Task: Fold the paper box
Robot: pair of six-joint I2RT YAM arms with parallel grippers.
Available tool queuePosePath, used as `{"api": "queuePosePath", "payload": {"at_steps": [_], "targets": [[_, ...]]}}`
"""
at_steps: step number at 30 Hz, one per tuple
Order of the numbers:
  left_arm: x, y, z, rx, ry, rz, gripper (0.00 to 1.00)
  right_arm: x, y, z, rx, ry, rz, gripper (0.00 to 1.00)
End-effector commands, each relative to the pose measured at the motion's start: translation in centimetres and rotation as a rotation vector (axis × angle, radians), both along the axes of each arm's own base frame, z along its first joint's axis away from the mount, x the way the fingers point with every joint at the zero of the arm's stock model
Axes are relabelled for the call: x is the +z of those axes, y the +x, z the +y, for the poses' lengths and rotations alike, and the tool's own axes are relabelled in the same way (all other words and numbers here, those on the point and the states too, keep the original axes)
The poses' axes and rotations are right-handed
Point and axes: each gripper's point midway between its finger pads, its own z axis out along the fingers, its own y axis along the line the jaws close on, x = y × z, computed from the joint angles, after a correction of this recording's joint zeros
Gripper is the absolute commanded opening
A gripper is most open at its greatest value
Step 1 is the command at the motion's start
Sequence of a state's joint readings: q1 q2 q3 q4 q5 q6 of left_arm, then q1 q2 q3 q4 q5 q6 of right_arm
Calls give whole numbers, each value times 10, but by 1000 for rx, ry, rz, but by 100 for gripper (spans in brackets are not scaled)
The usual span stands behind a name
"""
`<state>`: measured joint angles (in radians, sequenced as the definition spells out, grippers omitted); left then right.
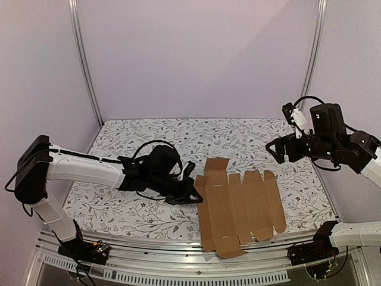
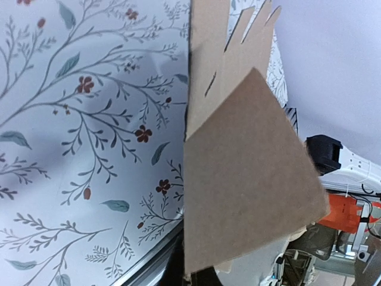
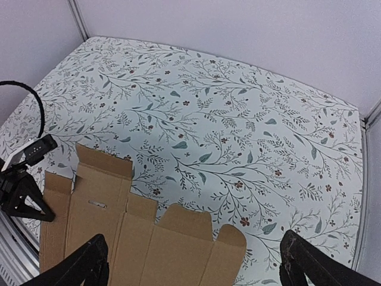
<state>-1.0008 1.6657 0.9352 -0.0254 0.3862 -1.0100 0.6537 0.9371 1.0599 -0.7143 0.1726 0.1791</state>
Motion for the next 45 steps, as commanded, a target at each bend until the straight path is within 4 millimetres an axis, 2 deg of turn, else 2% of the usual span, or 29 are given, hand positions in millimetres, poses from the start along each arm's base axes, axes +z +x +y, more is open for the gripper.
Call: {"api": "queuePosePath", "payload": {"at_steps": [1,8,13,19,21,25,31,37,45], "targets": [[25,6,22,-124,119,-149,0,32,-11,46,283,69,-73,99],[63,12,47,-251,254,-294,0,59,-33,95,628,25,-238,99],[80,14,68,-298,358,-366,0,72,-52,122,825,17,-338,99],[101,20,86,-337,429,-488,0,69,-73,154,1010,-16,-379,99],[107,25,90,-338,461,-527,0,69,-79,164,1049,-50,-408,95],[117,36,97,-331,520,-595,0,63,-76,180,1059,-131,-425,87],[122,47,102,-323,592,-670,0,44,-73,209,1074,-281,-430,61],[118,44,99,-341,600,-671,0,31,-52,232,1017,-306,-433,41],[119,39,97,-353,590,-675,0,24,-33,260,959,-284,-484,41]]}}
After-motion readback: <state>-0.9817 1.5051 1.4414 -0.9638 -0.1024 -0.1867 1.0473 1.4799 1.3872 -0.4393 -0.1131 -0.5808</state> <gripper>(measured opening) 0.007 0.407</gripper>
